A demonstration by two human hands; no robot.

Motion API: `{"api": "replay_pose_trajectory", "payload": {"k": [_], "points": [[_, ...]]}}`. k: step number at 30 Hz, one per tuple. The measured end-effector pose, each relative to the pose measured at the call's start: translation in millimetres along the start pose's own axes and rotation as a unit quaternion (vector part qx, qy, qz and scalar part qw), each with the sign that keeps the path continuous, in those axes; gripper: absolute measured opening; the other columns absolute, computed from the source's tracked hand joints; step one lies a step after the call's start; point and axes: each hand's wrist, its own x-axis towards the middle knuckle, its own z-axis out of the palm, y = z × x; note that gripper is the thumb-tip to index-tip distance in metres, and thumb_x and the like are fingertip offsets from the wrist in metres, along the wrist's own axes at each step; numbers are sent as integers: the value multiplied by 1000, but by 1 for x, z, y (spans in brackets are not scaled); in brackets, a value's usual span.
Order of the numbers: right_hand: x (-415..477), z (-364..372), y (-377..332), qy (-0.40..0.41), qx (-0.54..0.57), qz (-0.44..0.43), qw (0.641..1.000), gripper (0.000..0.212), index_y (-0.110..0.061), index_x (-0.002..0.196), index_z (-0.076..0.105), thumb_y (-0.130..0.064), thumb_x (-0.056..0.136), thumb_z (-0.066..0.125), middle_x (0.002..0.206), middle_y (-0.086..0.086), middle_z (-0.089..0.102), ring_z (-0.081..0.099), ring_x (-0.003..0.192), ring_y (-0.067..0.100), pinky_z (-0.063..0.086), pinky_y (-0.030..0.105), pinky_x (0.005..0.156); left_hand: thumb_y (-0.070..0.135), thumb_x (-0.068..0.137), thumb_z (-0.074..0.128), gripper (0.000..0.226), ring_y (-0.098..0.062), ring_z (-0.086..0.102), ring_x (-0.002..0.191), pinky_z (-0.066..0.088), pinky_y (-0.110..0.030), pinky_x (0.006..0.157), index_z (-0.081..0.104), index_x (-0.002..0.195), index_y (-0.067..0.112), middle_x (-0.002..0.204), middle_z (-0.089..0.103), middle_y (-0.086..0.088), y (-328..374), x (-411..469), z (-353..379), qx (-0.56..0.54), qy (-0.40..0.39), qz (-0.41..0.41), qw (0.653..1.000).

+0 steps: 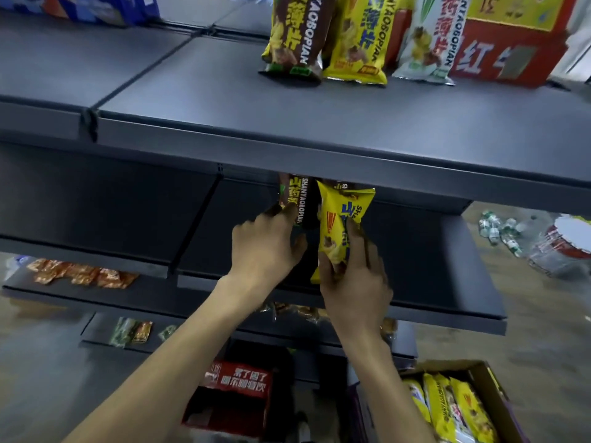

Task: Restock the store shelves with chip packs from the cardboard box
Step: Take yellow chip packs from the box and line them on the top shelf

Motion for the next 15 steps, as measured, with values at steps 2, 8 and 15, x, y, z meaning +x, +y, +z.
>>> {"api": "replay_pose_trajectory", "payload": {"k": [2,8,15], "points": [[-1,-2,3,2,0,1,1000,61,-21,143,44,-40,90,65,133,3,55,59,109,28,56,42,76,46,85,58,31,-29,67,79,42,-30,58,57,110,27,93,67,4,5,4,2,-4,-9,1,1000],[-4,-11,0,3,10,-6,1000,60,-21,142,45,-40,88,66,130,3,56,60,105,25,57,39,72,44,85,57,28,-31,67,78,41,-30,59,57,109,28,91,68,3,12,6,1,-15,-10,13,1000],[-18,-21,-9,6,20,-1,1000,60,-19,139,48,-38,86,69,125,3,59,60,103,24,56,38,75,44,84,57,31,-30,67,81,39,-30,59,55,113,32,92,69,3,13,-5,-8,-22,-17,11,1000]]}}
